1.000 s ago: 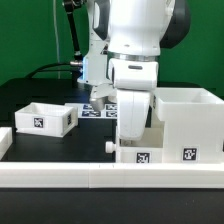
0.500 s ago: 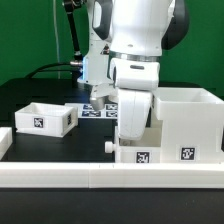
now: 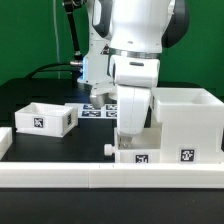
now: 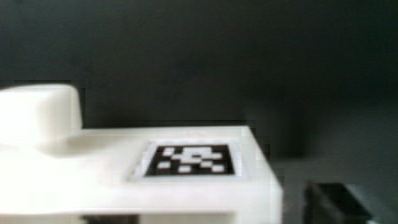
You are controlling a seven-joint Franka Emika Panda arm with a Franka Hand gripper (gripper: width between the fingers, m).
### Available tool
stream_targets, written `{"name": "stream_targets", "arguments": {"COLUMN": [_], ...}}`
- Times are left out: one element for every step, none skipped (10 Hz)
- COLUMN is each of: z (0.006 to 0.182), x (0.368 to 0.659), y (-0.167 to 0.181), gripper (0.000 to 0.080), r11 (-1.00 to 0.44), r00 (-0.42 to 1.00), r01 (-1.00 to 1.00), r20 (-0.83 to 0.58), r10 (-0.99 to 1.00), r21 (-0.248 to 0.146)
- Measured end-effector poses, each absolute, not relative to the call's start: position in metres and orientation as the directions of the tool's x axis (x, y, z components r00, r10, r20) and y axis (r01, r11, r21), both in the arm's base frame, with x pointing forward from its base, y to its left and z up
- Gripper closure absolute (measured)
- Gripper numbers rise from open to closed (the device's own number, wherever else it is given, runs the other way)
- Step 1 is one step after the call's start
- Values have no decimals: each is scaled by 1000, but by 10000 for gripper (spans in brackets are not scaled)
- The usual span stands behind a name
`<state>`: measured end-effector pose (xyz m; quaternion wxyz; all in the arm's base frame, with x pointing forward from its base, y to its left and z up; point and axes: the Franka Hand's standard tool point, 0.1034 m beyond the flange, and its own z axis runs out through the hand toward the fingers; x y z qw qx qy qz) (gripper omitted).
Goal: Assemble drawer
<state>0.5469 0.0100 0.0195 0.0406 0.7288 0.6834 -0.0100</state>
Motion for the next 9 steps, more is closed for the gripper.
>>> {"name": "stream_targets", "arguments": {"z": [25, 35, 44, 56, 67, 71, 68, 68, 68], "x": [549, 551, 553, 558, 563, 566, 564, 564, 564], "y": [11, 9, 6, 1, -7, -15, -14, -17, -19], "gripper": [185, 160, 153, 153, 150, 150, 150, 150, 150], "r11": [-64, -66, -70, -73, -65, -60, -59, -53, -47], "r00": [67, 70, 73, 76, 68, 63, 62, 56, 49], "r01": [997, 996, 997, 996, 997, 998, 998, 998, 999], "r20": [-70, -75, -83, -92, -103, -108, -106, -107, -105], "r10": [995, 995, 994, 993, 992, 992, 992, 993, 993], "r21": [51, 51, 43, 41, 35, 34, 29, 28, 26]}}
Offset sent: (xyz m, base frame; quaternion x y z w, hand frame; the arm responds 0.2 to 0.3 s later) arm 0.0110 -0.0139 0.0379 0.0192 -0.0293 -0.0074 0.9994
